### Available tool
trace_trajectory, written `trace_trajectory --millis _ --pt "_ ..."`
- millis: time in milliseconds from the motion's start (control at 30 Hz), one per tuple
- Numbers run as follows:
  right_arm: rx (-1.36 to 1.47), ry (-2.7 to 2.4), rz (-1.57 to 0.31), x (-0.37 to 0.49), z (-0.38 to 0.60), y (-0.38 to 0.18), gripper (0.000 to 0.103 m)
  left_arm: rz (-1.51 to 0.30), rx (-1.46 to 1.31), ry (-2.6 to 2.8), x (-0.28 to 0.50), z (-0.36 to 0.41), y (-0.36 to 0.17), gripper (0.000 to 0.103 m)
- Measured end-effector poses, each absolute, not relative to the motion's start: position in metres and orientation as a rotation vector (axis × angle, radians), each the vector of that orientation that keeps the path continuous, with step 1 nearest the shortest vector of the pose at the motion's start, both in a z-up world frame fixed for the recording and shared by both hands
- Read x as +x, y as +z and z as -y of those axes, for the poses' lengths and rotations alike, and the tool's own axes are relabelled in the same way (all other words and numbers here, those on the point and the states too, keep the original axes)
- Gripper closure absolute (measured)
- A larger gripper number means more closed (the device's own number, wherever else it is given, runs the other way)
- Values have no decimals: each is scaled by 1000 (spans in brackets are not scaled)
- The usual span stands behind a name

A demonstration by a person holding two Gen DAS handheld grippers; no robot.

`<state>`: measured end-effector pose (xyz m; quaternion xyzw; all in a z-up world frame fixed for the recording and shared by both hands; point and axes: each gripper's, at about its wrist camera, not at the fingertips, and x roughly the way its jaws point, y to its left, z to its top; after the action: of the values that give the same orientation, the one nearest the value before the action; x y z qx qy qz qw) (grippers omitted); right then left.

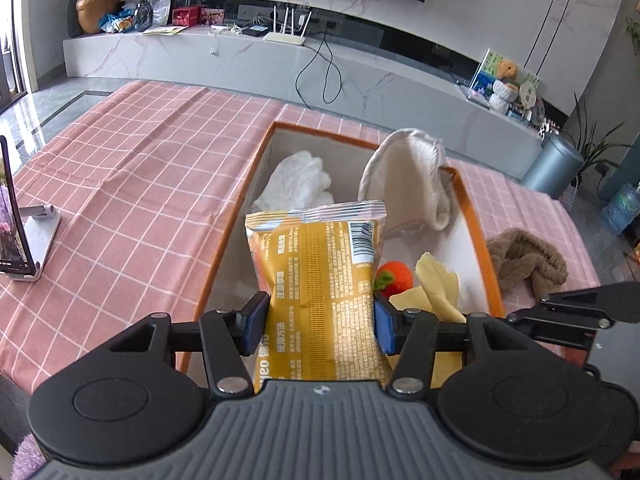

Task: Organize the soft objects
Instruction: 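Carry the snack bag and yellow cloth over the white box, then lower the bag and yellow cloth into the box and open both tools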

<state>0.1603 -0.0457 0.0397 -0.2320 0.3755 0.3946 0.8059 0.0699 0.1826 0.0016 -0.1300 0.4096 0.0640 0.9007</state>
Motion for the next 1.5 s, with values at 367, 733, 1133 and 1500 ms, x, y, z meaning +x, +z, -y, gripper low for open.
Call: trace_trajectory --millis 367,733,1133,1500 --pt "-669 895 -895 175 22 6 102 -907 -184 149 77 -184 -14 42" --pt "-599 887 -809 168 33 23 61 -979 20 164 84 -167 -28 41" --pt "-522 824 -760 171 52 36 58 -1051 117 190 99 -149 -40 40" --pt "-515 829 -754 169 60 37 56 -1006 92 213 98 -154 -28 29"
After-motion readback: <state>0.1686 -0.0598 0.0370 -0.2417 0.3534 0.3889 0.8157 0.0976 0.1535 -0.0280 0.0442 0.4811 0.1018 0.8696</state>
